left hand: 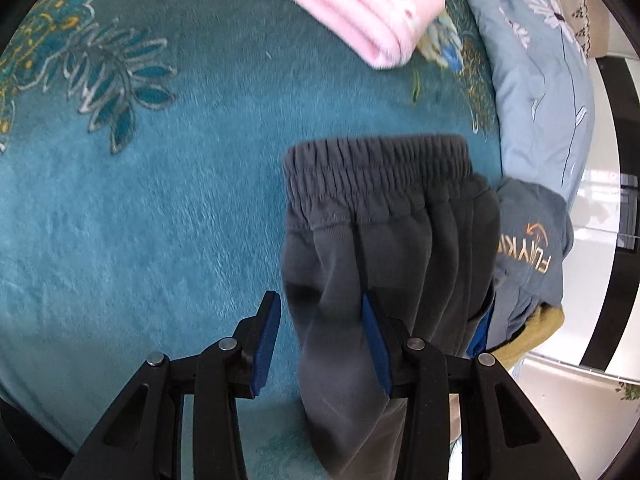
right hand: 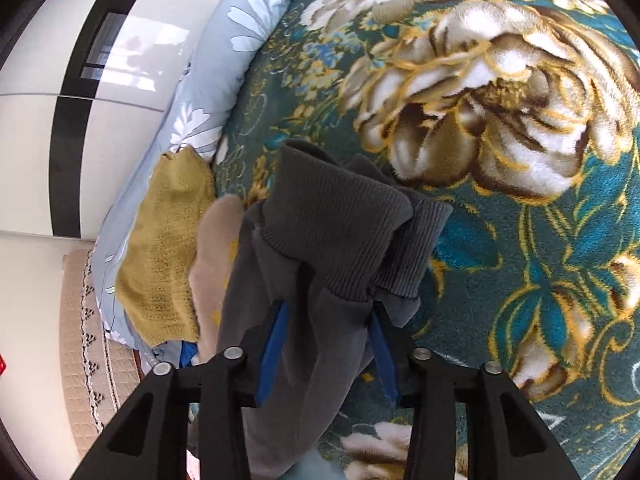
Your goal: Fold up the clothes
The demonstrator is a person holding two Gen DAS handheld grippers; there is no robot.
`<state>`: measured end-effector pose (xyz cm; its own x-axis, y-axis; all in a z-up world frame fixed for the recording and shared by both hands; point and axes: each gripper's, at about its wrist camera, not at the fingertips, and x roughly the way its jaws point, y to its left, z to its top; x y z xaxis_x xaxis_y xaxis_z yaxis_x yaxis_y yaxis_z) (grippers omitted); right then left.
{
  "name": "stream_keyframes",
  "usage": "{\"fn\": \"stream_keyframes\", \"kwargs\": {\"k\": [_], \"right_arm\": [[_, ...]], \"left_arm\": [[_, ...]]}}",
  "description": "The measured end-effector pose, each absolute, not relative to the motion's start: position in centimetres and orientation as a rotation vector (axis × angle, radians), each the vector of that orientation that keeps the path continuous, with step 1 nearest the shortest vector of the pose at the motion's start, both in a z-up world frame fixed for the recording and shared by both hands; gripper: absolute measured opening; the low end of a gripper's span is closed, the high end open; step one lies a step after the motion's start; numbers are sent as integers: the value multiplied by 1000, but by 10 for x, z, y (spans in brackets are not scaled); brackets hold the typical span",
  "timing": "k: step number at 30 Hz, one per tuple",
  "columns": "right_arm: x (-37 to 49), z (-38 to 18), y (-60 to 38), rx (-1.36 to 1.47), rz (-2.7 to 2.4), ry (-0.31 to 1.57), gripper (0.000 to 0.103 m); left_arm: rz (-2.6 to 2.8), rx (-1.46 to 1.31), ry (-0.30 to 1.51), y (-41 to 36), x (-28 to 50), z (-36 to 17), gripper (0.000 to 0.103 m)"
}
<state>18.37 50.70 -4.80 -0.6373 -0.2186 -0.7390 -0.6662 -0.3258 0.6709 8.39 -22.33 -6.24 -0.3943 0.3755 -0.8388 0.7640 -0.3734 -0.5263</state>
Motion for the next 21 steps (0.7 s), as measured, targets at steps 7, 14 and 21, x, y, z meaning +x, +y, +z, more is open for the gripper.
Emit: {"fn": "stream_keyframes", "kwargs": {"k": [7, 14, 21], "right_arm": [[177, -15, 509, -1060, 2195, 1512, 8], [178, -49, 510, -1216, 2107, 1423, 8], [182, -50, 514, -1243, 2105, 1437, 13]], "left_arm": [[-1845, 1524, 1542, -219, 80, -59, 43], [-1840, 1534, 1529, -220, 70, -66, 43], [-1807, 1493, 1555, -225, 69, -70, 51]]}}
